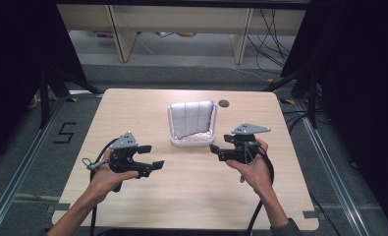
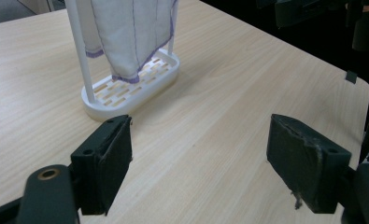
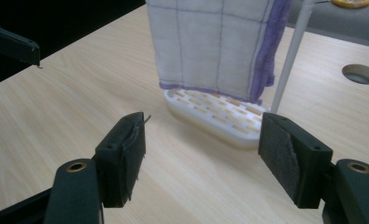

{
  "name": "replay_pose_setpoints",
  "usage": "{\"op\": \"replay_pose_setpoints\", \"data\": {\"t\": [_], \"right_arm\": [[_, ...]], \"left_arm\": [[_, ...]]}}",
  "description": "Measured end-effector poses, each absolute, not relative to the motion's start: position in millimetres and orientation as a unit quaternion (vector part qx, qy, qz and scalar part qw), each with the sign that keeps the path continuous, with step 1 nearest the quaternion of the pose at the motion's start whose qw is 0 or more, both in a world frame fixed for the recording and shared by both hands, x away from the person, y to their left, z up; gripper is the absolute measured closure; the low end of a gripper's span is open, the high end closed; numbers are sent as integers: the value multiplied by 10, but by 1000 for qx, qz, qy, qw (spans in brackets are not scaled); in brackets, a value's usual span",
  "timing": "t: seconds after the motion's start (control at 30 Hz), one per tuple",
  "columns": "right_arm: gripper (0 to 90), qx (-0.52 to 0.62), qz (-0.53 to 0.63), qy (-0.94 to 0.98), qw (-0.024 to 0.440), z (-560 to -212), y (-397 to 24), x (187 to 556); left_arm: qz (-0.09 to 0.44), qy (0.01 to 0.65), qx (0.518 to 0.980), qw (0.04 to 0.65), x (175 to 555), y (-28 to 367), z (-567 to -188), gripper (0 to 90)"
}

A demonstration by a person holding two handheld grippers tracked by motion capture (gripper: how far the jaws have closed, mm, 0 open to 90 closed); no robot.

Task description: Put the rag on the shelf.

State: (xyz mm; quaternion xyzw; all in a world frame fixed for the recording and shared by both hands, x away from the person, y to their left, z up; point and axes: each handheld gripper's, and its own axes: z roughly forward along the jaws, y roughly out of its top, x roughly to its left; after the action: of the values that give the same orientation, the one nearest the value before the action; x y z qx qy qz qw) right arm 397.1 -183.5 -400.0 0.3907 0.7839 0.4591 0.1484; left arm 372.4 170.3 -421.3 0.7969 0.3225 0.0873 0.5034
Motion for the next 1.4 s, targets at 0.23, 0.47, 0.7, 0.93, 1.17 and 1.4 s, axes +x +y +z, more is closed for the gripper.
{"op": "replay_pose_setpoints", "data": {"t": [0.23, 0.47, 0.7, 0.93, 1.17, 1.4], "right_arm": [[325, 392, 450, 791, 139, -4115, -1770, 3889], [324, 381, 447, 797, 139, -4225, -1708, 3809], [323, 378, 446, 800, 136, -4310, -1706, 3736], [323, 381, 440, 804, 122, -4414, -1747, 3606], [291, 385, 433, 807, 116, -4485, -1802, 3477], [217, 382, 431, 809, 115, -4601, -1804, 3349]], "left_arm": [[88, 319, 801, 500, 3639, 1712, -4296, 193], [79, 321, 799, 502, 3539, 1759, -4422, 170], [66, 323, 801, 499, 3458, 1799, -4566, 161], [62, 322, 804, 496, 3368, 1831, -4630, 160], [64, 324, 804, 494, 3288, 1887, -4707, 159], [70, 321, 809, 488, 3164, 1912, -4814, 158]]}}
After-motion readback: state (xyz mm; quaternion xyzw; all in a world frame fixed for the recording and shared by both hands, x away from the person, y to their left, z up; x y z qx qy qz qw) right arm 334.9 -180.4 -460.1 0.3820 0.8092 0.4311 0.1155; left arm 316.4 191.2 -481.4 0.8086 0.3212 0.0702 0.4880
